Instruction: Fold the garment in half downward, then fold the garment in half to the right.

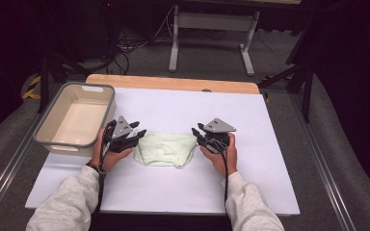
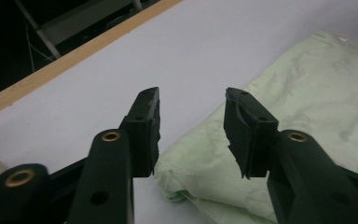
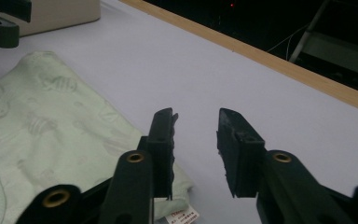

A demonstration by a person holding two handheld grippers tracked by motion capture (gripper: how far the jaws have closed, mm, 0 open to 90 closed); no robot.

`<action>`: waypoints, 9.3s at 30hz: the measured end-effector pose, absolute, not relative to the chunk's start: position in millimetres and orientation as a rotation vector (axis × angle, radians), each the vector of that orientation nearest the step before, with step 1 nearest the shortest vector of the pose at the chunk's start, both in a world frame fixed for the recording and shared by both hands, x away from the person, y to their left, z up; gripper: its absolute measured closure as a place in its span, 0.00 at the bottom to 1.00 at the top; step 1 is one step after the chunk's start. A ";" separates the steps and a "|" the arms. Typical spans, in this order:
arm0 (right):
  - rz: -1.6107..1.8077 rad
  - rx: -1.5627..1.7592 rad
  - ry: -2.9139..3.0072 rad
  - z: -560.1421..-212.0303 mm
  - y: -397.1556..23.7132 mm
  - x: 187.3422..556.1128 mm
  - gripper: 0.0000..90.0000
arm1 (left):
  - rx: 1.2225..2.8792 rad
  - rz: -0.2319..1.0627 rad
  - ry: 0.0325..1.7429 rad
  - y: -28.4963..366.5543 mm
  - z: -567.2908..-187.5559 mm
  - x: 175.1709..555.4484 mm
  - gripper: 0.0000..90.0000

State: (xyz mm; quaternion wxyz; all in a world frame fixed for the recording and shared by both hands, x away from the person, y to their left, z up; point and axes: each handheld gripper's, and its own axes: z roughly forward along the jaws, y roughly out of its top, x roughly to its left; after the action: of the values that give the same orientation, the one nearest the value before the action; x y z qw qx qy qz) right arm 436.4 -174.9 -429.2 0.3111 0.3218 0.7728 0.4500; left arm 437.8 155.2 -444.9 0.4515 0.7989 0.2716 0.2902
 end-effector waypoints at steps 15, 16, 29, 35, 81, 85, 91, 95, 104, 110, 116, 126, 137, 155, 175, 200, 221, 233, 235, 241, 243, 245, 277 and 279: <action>1.216 0.791 2.007 -420.5 -171.6 427.7 0.45 | 1.955 0.714 0.630 154.4 -438.5 431.1 0.43; 1.210 0.789 2.004 -420.2 -171.4 427.3 0.43 | 1.954 0.718 0.626 154.5 -438.0 430.6 0.41; 1.203 0.803 1.970 -415.8 -171.6 420.6 0.25 | 1.919 0.731 0.620 157.5 -432.8 424.0 0.24; 1.210 0.789 1.969 -413.8 -171.6 416.7 0.22 | 1.916 0.726 0.600 156.7 -431.5 419.3 0.19; 1.227 0.639 1.983 -410.8 -183.2 371.3 0.22 | 1.935 0.731 0.490 180.9 -426.9 376.2 0.13; 1.232 0.623 1.989 -411.7 -184.5 366.1 0.22 | 1.939 0.717 0.468 182.3 -428.4 370.9 0.13; 1.240 0.600 1.996 -415.2 -186.6 357.5 0.21 | 1.954 0.710 0.464 184.6 -432.7 363.7 0.12; 1.245 0.583 2.005 -420.2 -186.1 352.4 0.22 | 1.960 0.701 0.453 185.9 -436.5 358.6 0.12; 1.257 0.565 2.058 -434.1 -181.7 343.9 0.22 | 1.952 0.654 0.484 198.9 -451.2 346.5 0.11; 1.269 0.563 2.089 -443.6 -177.9 337.3 0.22 | 1.954 0.585 0.499 201.9 -461.4 337.7 0.11; 1.271 0.554 2.110 -448.6 -174.9 330.6 0.22 | 1.985 0.555 0.480 201.1 -468.2 328.2 0.10; 1.248 0.518 2.141 -452.4 -164.8 327.0 0.23 | 1.971 0.520 0.513 205.8 -469.6 336.6 0.12; 1.227 0.510 2.190 -454.6 -154.1 328.6 0.32 | 1.978 0.525 0.568 207.7 -470.5 345.0 0.22; 1.221 0.424 2.325 -449.9 -87.2 349.7 0.46 | 2.025 0.583 0.668 177.4 -462.1 377.0 0.35; 1.080 0.479 2.485 -471.4 -17.5 393.3 0.61 | 2.024 0.546 0.901 157.9 -465.0 439.3 0.35; 1.085 0.550 2.503 -471.8 -22.7 398.0 0.95 | 2.008 0.319 0.993 163.9 -471.6 464.0 0.78; 1.198 0.478 2.446 -466.3 -31.4 383.4 0.94 | 1.908 0.440 0.965 159.5 -449.7 435.6 0.78; 1.263 0.504 2.436 -463.8 -35.3 381.5 0.93 | 1.925 0.491 0.990 156.9 -447.1 430.5 0.77; 1.272 0.528 2.411 -463.4 -36.7 381.2 0.93 | 1.931 0.490 0.993 154.8 -447.6 432.0 0.78; 1.306 0.563 2.366 -460.4 -45.1 379.1 0.93 | 1.924 0.476 0.982 142.3 -443.6 436.2 0.78; 1.314 0.585 2.349 -459.6 -49.3 378.4 0.93 | 1.922 0.481 0.977 138.0 -442.3 437.6 0.78; 1.322 0.601 2.332 -458.7 -53.0 377.4 0.93 | 1.928 0.475 0.973 132.5 -440.4 439.7 0.78; 1.227 0.783 2.287 -458.8 -140.9 360.4 0.87 | 2.086 0.404 0.792 19.8 -439.0 458.9 0.71; 1.220 0.778 2.294 -459.8 -142.4 358.6 0.86 | 2.074 0.389 0.782 19.9 -438.7 457.7 0.69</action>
State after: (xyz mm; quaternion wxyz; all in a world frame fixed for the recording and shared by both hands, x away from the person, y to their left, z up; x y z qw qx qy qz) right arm 358.6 -142.4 -459.8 0.2130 0.2804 0.8263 0.4396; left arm 457.7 19.9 -438.7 0.4308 0.8316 0.3137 0.1561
